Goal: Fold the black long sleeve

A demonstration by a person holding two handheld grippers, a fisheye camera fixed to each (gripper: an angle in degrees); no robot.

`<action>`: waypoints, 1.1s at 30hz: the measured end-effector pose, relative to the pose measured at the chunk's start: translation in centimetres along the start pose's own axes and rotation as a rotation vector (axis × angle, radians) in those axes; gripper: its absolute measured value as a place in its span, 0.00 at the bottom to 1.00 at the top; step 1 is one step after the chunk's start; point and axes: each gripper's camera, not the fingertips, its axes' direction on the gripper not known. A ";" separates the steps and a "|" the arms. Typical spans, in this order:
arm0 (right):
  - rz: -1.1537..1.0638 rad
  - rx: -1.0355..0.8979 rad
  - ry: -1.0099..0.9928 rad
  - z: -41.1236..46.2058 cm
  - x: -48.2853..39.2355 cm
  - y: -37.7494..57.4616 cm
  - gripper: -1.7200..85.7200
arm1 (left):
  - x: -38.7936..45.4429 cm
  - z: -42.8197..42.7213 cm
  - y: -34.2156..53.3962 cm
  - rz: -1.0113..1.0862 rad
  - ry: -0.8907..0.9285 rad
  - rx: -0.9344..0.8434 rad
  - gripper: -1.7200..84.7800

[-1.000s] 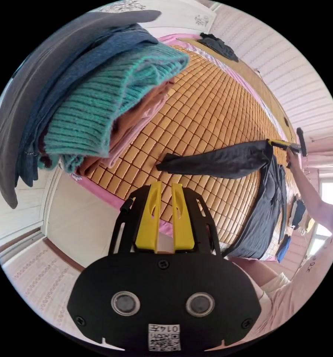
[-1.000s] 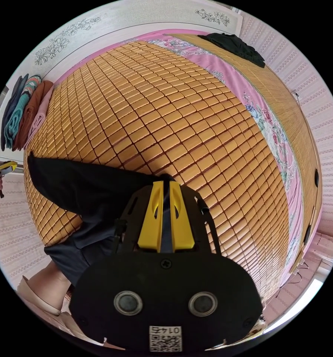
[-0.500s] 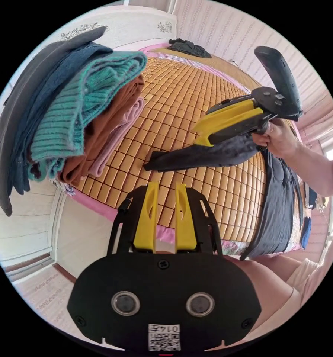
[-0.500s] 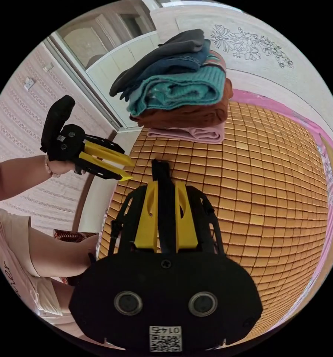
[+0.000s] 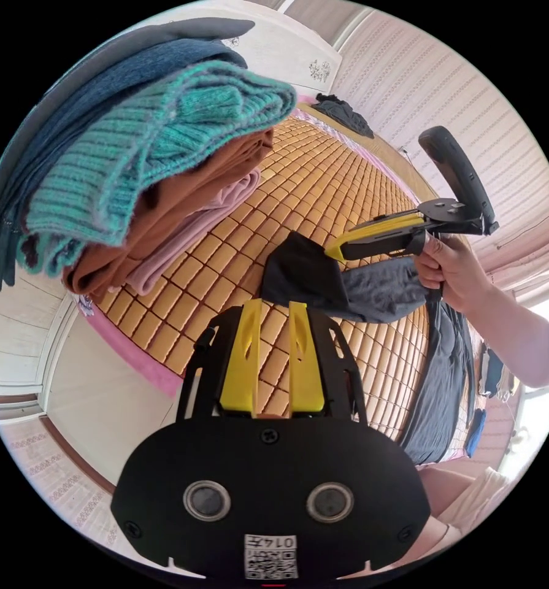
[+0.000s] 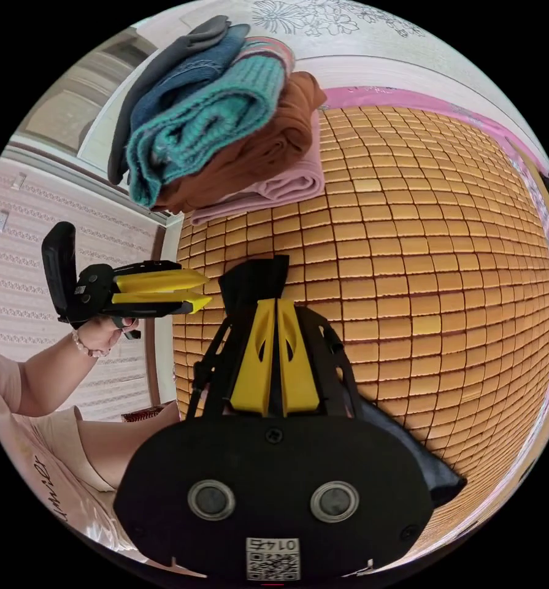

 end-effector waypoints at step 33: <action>0.147 0.092 0.229 -6.0 3.8 8.7 0.09 | -1.1 -2.3 2.0 -0.232 -0.053 0.058 0.05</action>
